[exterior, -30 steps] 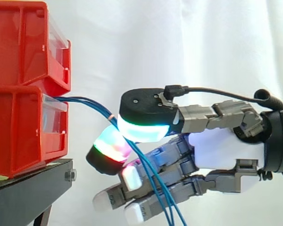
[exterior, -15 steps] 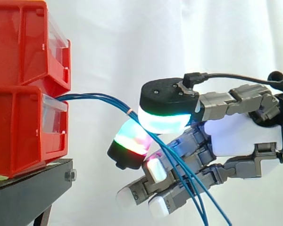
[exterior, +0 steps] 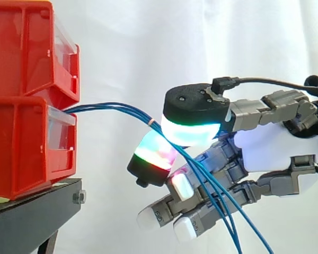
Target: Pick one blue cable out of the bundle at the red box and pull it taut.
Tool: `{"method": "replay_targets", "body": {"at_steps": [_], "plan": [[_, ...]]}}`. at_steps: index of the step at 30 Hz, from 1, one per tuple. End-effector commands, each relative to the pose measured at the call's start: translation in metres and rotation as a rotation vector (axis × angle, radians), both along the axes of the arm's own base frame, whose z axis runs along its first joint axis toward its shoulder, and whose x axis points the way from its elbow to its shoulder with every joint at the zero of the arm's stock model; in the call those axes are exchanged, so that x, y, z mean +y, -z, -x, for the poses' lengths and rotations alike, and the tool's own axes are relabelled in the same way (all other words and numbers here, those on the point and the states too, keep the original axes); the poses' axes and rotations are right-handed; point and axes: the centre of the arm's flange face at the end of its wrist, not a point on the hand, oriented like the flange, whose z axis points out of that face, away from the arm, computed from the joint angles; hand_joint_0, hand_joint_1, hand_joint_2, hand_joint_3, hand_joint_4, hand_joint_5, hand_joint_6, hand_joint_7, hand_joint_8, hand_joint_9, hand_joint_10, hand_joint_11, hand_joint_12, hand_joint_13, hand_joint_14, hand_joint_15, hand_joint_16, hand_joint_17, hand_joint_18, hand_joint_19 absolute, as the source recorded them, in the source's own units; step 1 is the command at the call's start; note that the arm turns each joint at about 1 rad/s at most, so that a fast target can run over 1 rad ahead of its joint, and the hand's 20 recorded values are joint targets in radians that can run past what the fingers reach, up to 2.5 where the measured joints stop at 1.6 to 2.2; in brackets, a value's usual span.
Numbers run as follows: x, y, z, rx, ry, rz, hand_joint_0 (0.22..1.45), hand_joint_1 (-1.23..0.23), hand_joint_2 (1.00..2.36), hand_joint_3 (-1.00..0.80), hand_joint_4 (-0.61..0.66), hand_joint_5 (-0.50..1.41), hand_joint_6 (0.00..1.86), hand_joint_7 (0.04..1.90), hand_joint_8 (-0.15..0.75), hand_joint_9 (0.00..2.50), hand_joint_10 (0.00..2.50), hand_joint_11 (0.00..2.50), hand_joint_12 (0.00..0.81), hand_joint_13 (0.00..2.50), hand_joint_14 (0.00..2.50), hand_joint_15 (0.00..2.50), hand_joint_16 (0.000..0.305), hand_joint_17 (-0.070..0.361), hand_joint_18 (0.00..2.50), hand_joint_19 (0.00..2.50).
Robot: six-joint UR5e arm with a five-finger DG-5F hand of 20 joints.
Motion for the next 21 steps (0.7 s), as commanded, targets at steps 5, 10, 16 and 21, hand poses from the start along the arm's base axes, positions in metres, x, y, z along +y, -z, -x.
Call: {"method": "replay_targets", "body": {"at_steps": [5,10,16,21], "plan": [[-0.0001,0.0002,0.0002,-0.002,0.003,-0.014,0.69,-0.94,1.02,-0.27,0.11,-0.16,0.89,1.22,0.368,0.78,0.02,0.73,0.416,0.52,0.01,0.24,0.058,0.13,0.65,0.33],[0.0,-0.0005,-0.0001,-0.003,0.003,-0.014,0.72,-0.98,1.01,-0.32,0.12,-0.17,0.89,1.24,0.362,0.77,0.02,0.74,0.416,0.52,0.01,0.23,0.058,0.13,0.65,0.32],[-0.0001,0.0001,0.0001,-0.003,0.003,-0.014,0.71,-0.97,1.01,-0.38,0.15,-0.17,0.89,1.21,0.361,0.76,0.02,0.73,0.413,0.52,0.01,0.24,0.058,0.13,0.66,0.31],[-0.0001,0.0002,0.0002,-0.002,0.003,-0.014,0.7,-0.94,1.01,-0.44,0.19,-0.16,0.88,1.22,0.364,0.78,0.02,0.74,0.412,0.52,0.01,0.24,0.058,0.129,0.65,0.34]]}}
